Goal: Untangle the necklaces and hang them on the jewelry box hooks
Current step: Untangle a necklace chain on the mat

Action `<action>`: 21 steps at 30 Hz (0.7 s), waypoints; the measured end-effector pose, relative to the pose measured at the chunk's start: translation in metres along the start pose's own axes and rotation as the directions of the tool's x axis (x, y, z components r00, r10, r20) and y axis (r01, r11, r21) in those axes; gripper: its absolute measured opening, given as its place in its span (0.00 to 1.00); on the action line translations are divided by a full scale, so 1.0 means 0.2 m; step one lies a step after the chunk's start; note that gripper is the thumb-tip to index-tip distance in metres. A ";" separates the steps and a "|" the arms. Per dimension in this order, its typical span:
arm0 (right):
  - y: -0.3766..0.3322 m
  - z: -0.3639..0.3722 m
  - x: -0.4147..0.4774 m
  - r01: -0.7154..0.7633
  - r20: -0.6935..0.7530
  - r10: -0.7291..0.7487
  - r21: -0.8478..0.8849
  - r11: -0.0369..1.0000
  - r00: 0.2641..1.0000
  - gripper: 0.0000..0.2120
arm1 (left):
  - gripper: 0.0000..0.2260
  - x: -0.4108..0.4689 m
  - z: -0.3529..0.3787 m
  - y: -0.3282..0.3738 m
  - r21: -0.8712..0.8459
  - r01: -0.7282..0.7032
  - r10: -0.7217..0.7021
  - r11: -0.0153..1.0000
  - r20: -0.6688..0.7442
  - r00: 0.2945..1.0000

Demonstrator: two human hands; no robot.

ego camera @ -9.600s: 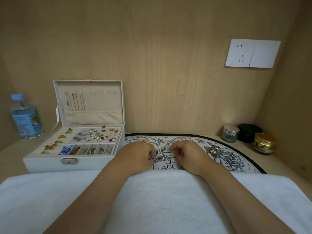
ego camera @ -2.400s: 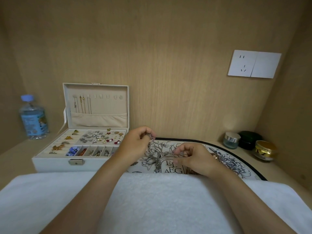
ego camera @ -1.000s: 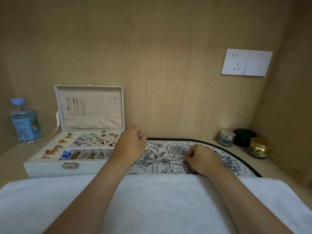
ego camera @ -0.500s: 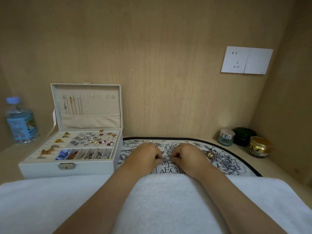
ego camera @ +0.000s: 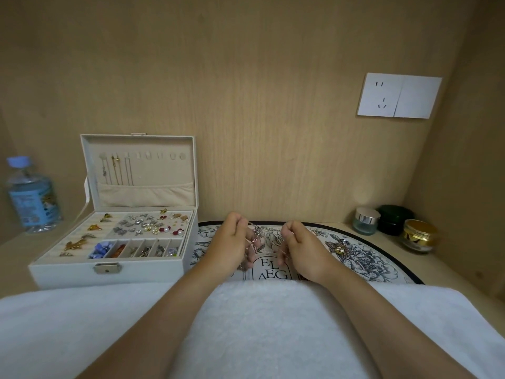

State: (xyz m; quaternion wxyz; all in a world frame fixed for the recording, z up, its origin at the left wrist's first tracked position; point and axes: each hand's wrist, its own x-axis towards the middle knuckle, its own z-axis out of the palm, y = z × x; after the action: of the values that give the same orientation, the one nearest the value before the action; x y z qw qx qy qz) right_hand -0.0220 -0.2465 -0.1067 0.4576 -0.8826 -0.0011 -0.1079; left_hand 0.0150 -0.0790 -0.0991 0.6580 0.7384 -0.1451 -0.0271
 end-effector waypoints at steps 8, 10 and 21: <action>0.03 -0.06 0.03 0.015 -0.073 -0.021 -0.086 0.996 0.997 0.10 | 0.16 0.01 -0.08 0.03 0.165 -0.093 0.095 0.982 -0.003 0.995; 0.03 -0.05 0.03 0.014 -0.068 -0.018 -0.062 0.998 0.997 0.10 | 0.16 -0.01 -0.07 0.05 -0.106 0.023 -0.020 0.994 0.030 0.999; 0.03 -0.08 0.00 0.023 -0.061 -0.034 -0.171 0.985 0.998 0.07 | 0.09 0.02 -0.15 -0.05 0.918 -0.272 0.244 0.288 0.204 0.948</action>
State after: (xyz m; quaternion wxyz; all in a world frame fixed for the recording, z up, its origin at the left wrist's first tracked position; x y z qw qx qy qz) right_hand -0.0254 -0.2636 -0.1029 0.3786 -0.9145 0.0103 -0.1421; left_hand 0.0270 -0.0493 -0.1045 0.1061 0.9470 -0.2586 0.1586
